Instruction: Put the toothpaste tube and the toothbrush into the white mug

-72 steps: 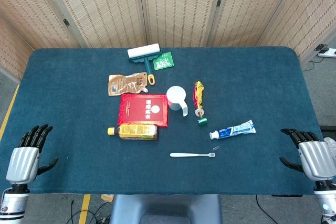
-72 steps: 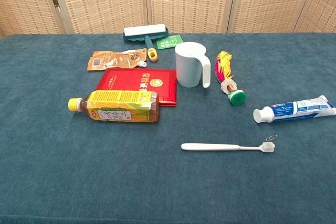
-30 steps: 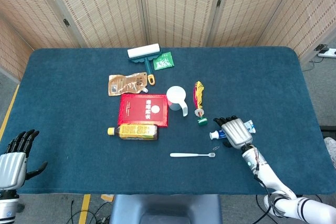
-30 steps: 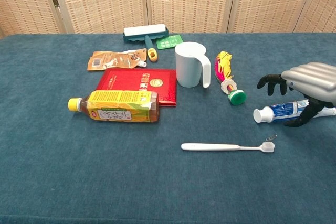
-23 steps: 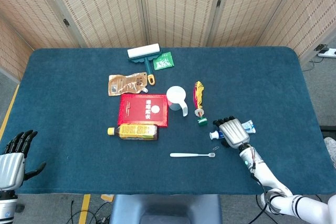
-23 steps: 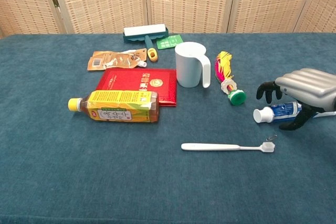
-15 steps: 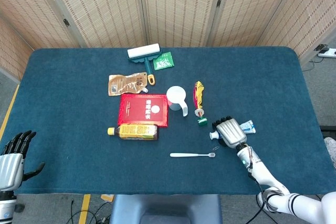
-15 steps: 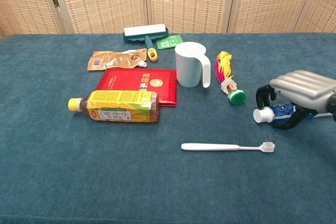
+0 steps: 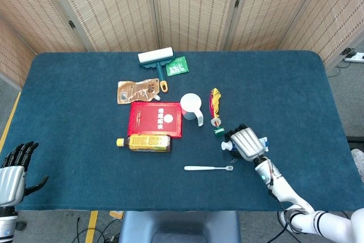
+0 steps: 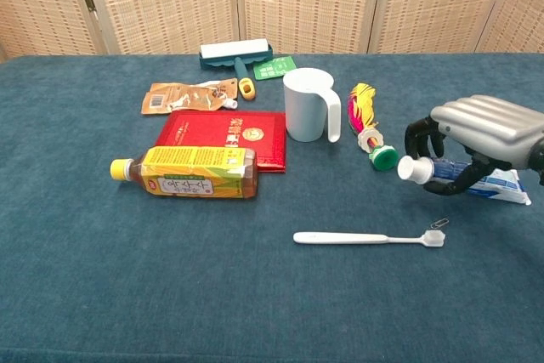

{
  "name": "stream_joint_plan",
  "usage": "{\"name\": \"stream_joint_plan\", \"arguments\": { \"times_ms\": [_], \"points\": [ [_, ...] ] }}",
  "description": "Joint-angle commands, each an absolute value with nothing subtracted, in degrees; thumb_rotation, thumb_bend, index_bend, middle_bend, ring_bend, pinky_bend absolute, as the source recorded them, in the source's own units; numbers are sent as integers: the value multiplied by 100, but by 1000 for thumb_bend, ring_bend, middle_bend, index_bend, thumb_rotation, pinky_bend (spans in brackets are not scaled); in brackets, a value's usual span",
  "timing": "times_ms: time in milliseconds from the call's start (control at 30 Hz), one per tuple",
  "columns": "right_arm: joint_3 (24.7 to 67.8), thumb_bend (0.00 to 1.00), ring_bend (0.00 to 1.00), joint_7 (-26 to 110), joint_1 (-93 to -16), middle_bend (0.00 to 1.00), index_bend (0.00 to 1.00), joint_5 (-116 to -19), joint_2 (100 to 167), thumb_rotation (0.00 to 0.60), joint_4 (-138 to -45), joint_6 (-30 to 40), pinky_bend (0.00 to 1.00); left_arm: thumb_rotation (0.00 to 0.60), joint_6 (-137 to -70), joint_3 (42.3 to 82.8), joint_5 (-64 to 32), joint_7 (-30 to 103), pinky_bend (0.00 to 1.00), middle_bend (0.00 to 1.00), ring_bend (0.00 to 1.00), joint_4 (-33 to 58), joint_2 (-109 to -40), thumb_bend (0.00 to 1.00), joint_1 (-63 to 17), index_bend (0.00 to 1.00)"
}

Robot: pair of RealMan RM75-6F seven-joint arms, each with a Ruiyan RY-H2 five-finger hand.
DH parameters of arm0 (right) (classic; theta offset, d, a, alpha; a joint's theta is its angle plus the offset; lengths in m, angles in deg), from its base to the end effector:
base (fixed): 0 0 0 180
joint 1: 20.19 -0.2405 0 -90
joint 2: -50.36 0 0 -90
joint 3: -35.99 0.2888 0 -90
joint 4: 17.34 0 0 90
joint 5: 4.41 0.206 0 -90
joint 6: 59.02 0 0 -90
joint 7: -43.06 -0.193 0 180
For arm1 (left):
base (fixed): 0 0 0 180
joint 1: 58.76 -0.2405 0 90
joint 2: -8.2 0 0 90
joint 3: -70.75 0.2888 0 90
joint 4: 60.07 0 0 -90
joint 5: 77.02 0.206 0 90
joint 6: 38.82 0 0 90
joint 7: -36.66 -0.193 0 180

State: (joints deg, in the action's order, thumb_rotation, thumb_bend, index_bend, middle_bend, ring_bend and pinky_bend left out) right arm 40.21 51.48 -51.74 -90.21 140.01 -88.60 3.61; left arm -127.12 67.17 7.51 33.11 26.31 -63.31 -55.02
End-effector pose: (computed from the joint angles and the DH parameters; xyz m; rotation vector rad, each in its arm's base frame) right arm -0.2385 -0.3702 -0.0188 1.8980 -0.7498 0.9150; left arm -0.3525 0.2283 0.1546 -1.3200 -0.8506 -0.8890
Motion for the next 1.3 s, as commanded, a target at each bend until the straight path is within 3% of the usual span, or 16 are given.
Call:
{"name": "stream_joint_plan", "arguments": {
  "times_ms": [33, 433, 600, 933, 1300],
  "points": [
    [4101, 233, 516, 4745, -5106, 550, 599, -9310, 13817, 600, -9216, 850, 372, 600, -12698, 6712, 750, 3299, 199, 152, 122, 2639, -6333, 243, -5491, 153],
    [4393, 232, 549, 3096, -5108, 553, 606, -9608, 13911, 600, -9656, 1674, 427, 600, -12665, 6687, 746, 3212, 199, 152, 122, 2738, -6284, 243, -5458, 152],
    [4406, 231, 563, 1852, -5099, 553, 606, -9432, 13894, 600, -9932, 1574, 440, 600, -12656, 6669, 715, 3219, 199, 152, 122, 2783, -6236, 243, -5459, 152],
    [4262, 203, 563, 106, -5111, 532, 606, -9489, 14635, 600, -8737, 1653, 440, 600, -12606, 6708, 756, 3176, 199, 152, 122, 2822, -6228, 243, -5438, 152],
    [3921, 201, 540, -239, -4993, 502, 574, -9676, 14728, 600, -7827, 1703, 439, 600, -12625, 6748, 825, 3103, 199, 151, 122, 2917, -6199, 243, -5441, 152]
  ]
}}
